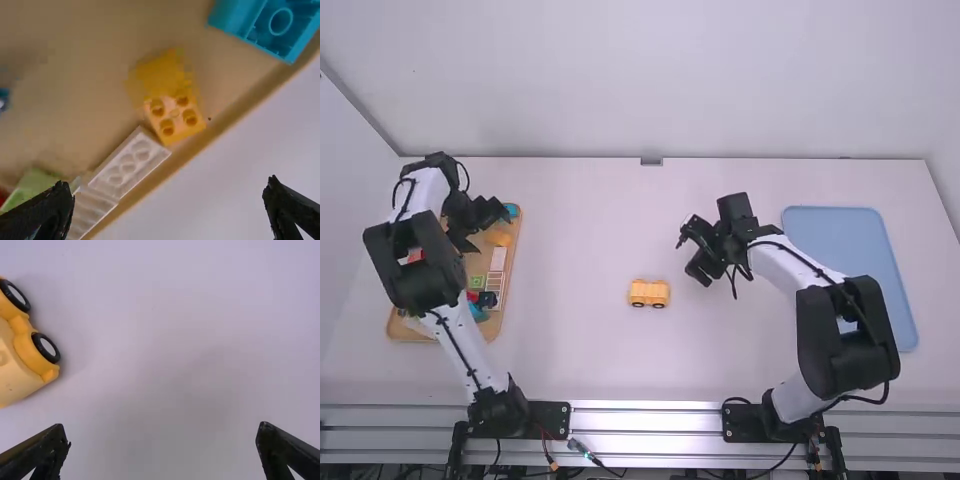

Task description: Assemble lego blocks to make yellow taxi

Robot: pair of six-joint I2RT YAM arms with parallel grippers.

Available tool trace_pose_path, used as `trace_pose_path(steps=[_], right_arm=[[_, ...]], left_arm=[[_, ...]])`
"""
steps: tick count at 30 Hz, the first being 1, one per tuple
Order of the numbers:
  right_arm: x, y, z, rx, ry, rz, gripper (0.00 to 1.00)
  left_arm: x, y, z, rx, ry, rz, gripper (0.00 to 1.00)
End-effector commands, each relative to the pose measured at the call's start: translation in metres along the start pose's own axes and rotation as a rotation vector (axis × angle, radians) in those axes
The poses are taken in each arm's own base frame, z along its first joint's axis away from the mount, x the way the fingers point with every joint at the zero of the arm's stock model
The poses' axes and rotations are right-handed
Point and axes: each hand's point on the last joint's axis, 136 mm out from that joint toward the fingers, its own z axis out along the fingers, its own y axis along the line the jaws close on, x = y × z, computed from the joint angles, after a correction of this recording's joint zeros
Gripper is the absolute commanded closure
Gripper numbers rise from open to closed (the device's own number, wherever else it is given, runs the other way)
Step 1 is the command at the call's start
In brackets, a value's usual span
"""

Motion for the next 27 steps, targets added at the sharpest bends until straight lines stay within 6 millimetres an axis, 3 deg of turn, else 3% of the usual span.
trace_pose_path(steps=[1,6,19,21,23,24,27], right_arm=[[-0.008,-0.007,-0.005,0.021,-0.02,-0.003,0.01],[-0.009,-0.008,-0.005,0.025,-0.024,-0.005,0.01],[-0.009,-0.008,-0.005,0.025,-0.023,-0.028,0.01],[-0.009,-0.008,-0.005,0.025,-0.024,-0.028,0.01],[-0.009,-0.008,-0.005,0.025,-0.024,-0.028,0.01],[-0.009,-0.008,-0.005,0.025,-0.024,-0.028,0.01],[-0.009,-0.008,-0.005,0.025,-0.023,-0.028,0.01]], left_arm=[[0.008,-0.008,0.015,0.028,0.041,-0.022,0.01],[-0.005,0.013,0.029,-0.064,-0.03,-0.109,0.01],[-0.025,0.009,0.039,-0.032,-0.121,-0.049,0.01],[-0.027,0.007,0.041,-0.024,-0.129,-0.006,0.07],[-0.029,0.007,0.04,-0.021,-0.136,-0.009,0.18],[-0.029,0.007,0.042,-0.02,-0.14,-0.006,0.29],[-0.029,0.005,0.044,-0.017,-0.144,-0.005,0.34]])
